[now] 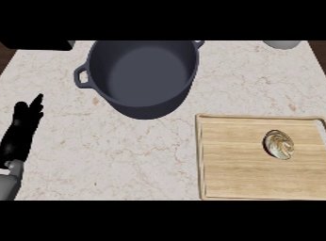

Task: Pick the cupcake from the tray and place it in the pot

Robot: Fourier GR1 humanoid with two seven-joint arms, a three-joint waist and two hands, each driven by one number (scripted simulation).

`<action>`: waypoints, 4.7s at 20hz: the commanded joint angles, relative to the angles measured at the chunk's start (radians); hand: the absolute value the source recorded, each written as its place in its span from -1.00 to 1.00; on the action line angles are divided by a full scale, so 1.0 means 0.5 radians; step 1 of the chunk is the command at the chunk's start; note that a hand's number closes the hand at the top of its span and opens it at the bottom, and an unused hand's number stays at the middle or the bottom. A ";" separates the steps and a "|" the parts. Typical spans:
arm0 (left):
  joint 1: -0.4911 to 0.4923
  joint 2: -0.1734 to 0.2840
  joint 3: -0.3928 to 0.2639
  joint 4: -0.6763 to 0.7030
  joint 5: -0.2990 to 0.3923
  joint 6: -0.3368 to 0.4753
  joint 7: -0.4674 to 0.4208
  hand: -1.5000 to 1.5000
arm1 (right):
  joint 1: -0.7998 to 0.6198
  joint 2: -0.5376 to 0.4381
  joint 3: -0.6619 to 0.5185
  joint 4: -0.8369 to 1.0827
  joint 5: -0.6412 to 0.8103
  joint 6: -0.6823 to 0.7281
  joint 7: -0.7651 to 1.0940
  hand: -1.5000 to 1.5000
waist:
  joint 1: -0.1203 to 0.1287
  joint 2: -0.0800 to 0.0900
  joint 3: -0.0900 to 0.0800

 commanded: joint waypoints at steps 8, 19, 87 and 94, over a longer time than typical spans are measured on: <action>-0.026 0.038 0.102 -0.018 0.009 -0.057 0.031 0.00 | -0.134 -0.003 0.318 0.052 0.366 0.332 -0.259 -1.00 | -0.019 -0.005 -0.001; 0.033 -0.032 0.118 0.039 -0.047 -0.101 -0.024 0.00 | -0.176 0.287 0.500 0.274 0.629 0.043 -0.371 -1.00 | -0.040 -0.008 -0.002; 0.194 -0.169 0.420 -0.031 -0.330 -0.203 0.131 0.00 | -0.308 1.078 0.270 0.992 1.324 -2.053 1.269 1.00 | -0.284 -0.184 -0.068; 0.195 -0.163 0.408 -0.035 -0.335 -0.218 0.143 0.00 | -0.723 1.224 0.333 0.643 1.553 -2.598 1.673 1.00 | -0.242 -0.234 -0.057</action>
